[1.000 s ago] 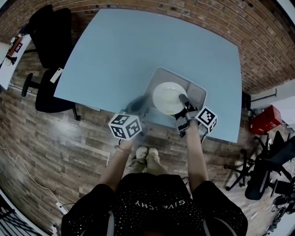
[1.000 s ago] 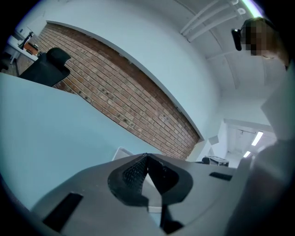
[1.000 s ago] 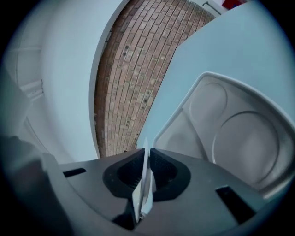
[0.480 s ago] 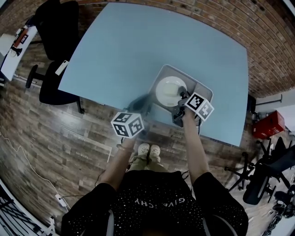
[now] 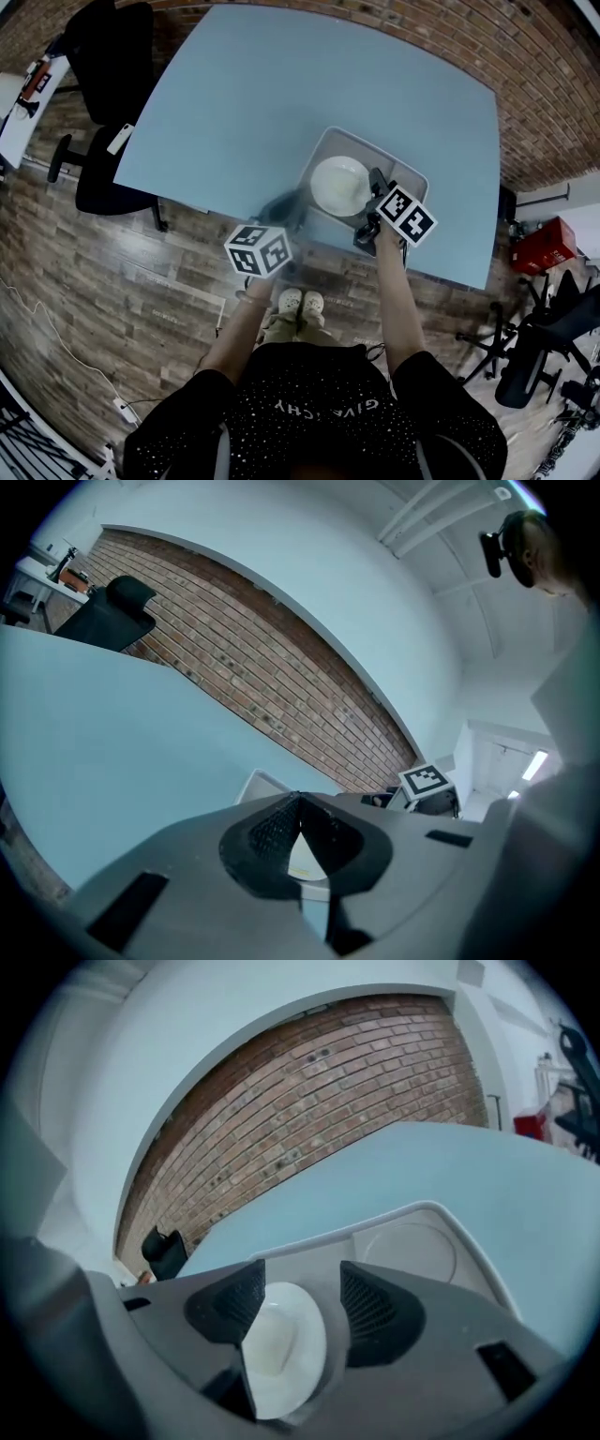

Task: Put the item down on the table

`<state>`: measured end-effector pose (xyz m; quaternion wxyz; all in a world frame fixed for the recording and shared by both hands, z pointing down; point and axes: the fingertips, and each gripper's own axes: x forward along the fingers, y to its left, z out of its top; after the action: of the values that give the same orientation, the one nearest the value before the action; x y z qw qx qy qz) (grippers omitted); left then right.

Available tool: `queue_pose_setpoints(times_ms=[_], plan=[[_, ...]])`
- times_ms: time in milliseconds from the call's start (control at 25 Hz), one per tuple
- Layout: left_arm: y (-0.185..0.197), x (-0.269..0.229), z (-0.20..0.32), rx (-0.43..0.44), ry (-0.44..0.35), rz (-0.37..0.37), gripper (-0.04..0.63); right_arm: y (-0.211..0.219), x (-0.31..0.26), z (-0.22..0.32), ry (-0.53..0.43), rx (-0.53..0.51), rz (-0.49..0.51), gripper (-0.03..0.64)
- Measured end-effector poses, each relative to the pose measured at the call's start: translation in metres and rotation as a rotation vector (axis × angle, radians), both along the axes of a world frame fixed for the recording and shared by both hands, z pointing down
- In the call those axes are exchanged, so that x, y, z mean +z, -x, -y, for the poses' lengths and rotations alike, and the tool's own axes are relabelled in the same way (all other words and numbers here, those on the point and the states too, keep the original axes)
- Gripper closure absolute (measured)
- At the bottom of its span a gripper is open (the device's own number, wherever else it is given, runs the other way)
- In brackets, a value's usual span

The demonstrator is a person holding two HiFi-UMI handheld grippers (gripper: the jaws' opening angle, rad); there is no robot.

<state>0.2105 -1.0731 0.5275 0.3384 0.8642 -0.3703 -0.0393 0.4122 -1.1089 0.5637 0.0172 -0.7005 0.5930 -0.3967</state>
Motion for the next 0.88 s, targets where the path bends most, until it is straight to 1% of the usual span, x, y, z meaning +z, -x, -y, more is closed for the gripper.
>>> queue_pose_setpoints(times_ms=[40, 80, 120, 160, 200, 240, 280, 320, 400, 560, 880], plan=[[-0.002, -0.001, -0.002, 0.003, 0.0, -0.002, 0.586, 0.002, -0.005, -0.004, -0.035, -0.006, 0.085, 0.357], [-0.004, -0.001, -0.004, 0.005, -0.001, -0.003, 0.586, 0.007, -0.011, -0.008, -0.078, -0.023, 0.202, 0.36], [-0.006, -0.002, -0.006, 0.008, -0.001, -0.003, 0.586, 0.012, -0.017, -0.012, -0.126, -0.037, 0.335, 0.425], [-0.009, -0.003, -0.009, 0.01, -0.001, -0.003, 0.586, 0.016, -0.024, -0.017, -0.177, -0.038, 0.464, 0.581], [-0.011, -0.004, -0.011, 0.012, -0.001, -0.003, 0.586, 0.018, -0.031, -0.022, -0.226, -0.031, 0.575, 0.604], [-0.013, -0.005, -0.013, 0.013, -0.002, -0.004, 0.586, 0.019, -0.038, -0.028, -0.266, -0.029, 0.66, 0.604], [-0.015, -0.007, -0.016, 0.013, -0.004, -0.006, 0.586, 0.021, -0.044, -0.033, -0.295, -0.034, 0.715, 0.604], [-0.017, -0.009, -0.018, 0.012, -0.006, -0.01, 0.586, 0.022, -0.048, -0.039, -0.311, -0.042, 0.741, 0.604], [-0.019, -0.013, -0.023, 0.01, -0.009, -0.013, 0.586, 0.025, -0.055, -0.049, -0.324, -0.062, 0.753, 0.604], [-0.028, -0.02, -0.032, 0.011, -0.017, -0.017, 0.586, 0.029, -0.066, -0.064, -0.349, -0.097, 0.757, 0.604], [-0.036, -0.024, -0.046, 0.009, -0.019, -0.02, 0.586, 0.029, -0.072, -0.074, -0.344, -0.135, 0.737, 0.604]])
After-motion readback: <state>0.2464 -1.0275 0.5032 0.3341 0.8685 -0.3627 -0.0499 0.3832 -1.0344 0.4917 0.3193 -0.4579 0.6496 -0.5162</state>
